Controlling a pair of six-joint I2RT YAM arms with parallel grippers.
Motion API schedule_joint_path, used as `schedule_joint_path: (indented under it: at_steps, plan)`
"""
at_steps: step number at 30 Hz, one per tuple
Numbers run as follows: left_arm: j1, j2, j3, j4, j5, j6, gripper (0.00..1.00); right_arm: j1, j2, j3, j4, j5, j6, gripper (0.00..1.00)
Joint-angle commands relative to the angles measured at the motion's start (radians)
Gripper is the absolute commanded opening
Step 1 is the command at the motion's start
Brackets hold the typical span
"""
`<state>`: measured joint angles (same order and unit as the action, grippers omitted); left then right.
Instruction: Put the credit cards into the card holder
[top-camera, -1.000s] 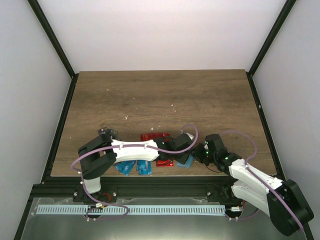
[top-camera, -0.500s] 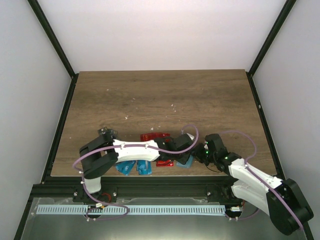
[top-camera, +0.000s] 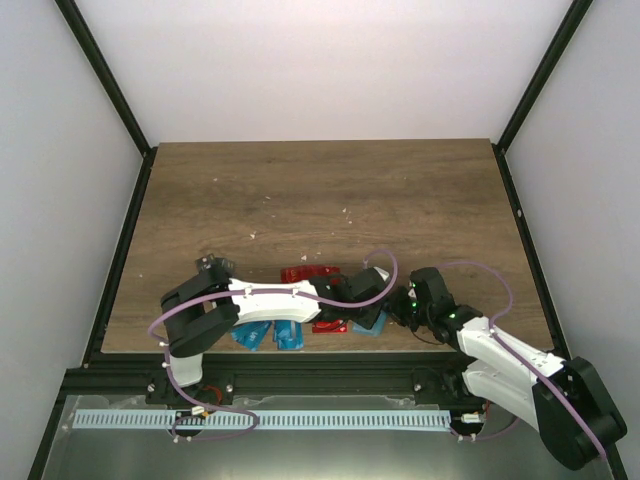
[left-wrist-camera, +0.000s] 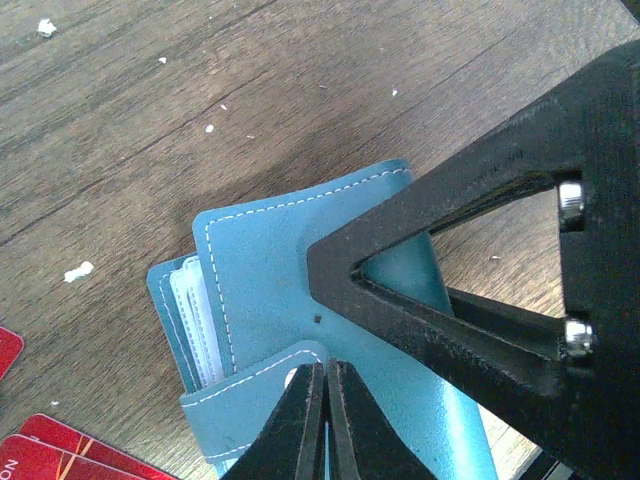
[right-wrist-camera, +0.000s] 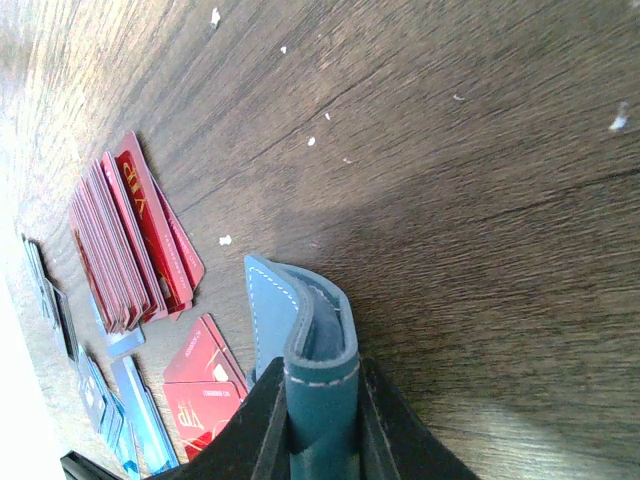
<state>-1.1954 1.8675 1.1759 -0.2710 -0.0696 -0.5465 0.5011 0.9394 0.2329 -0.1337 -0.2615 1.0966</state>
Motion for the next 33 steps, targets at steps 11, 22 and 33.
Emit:
schedule_joint_path:
  at_steps: [11, 22, 33]
  plan:
    - [-0.004, 0.018, -0.048, 0.083, 0.091, -0.004, 0.04, 0.01, 0.022, 0.001, -0.084, 0.045, -0.005, 0.01]
    - [0.0, 0.014, -0.079, 0.083, 0.072, -0.001, 0.04, 0.01, 0.019, -0.004, -0.085, 0.045, -0.004, 0.01]
    - [0.09, 0.029, -0.146, 0.219, 0.366, 0.042, 0.04, 0.01, 0.0, -0.032, -0.051, 0.038, -0.011, 0.01]
